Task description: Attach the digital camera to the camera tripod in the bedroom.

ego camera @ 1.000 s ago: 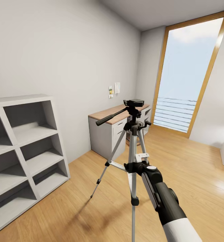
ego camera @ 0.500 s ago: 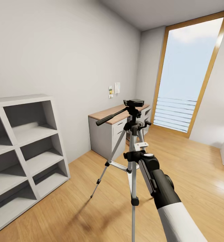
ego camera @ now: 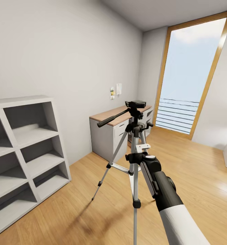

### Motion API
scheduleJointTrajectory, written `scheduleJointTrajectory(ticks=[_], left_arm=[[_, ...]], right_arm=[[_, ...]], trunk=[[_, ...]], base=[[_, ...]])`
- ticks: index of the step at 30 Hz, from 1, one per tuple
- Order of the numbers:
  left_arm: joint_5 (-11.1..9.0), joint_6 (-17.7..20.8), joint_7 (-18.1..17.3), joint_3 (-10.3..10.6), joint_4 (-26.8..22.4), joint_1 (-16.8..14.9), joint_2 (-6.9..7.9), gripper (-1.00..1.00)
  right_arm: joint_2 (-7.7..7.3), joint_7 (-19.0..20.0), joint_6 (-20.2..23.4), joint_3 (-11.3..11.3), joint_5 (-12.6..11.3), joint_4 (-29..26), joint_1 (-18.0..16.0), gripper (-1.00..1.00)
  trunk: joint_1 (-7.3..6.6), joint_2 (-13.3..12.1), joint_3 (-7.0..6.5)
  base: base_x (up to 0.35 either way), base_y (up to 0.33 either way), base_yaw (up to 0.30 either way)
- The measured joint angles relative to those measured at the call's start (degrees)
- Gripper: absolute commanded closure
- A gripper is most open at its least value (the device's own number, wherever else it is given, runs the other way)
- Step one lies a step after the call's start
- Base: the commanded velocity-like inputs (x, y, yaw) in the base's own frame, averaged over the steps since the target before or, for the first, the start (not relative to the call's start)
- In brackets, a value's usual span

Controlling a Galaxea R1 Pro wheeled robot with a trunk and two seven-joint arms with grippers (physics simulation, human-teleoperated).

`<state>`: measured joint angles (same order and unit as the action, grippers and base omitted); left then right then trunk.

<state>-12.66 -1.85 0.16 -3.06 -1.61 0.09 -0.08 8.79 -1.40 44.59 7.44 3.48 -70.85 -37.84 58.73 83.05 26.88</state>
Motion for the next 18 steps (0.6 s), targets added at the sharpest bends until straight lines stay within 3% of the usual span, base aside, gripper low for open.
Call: scheduleJointTrajectory(ticks=[1, 5, 9, 11, 18], left_arm=[[0.0, 0.0, 0.0, 0.0, 0.0, 0.0, 0.0, -1.0], [0.0, 0.0, 0.0, 0.0, 0.0, -0.02, 0.0, -1.0], [0.0, 0.0, 0.0, -0.01, -0.01, 0.01, 0.0, -1.0], [0.0, 0.0, 0.0, 0.0, 0.0, 0.0, 0.0, -1.0], [0.0, 0.0, 0.0, 0.0, 0.0, -0.01, 0.0, -1.0]], right_arm=[[0.0, -0.31, -0.12, -0.08, -0.08, 0.02, 0.0, 1.0], [0.02, -1.73, -0.15, -0.25, -0.85, 0.26, -0.01, 1.0], [-0.02, -2.37, -0.02, -0.35, 1.13, 0.11, -0.04, 1.0], [-0.03, -2.2, -0.15, -0.37, -0.22, 0.25, -0.01, 1.0], [-0.08, -2.09, -0.35, -0.39, -0.39, -0.2, 0.0, 1.0]], trunk=[[0.0, 0.0, 0.0], [0.0, 0.0, 0.0], [-0.01, 0.01, -0.01], [0.0, 0.0, 0.0], [0.0, 0.0, 0.0]], base=[[0.0, 0.0, 0.0], [0.0, 0.0, 0.0], [0.0, 0.0, 0.0], [0.0, 0.0, 0.0], [0.0, 0.0, 0.0]])
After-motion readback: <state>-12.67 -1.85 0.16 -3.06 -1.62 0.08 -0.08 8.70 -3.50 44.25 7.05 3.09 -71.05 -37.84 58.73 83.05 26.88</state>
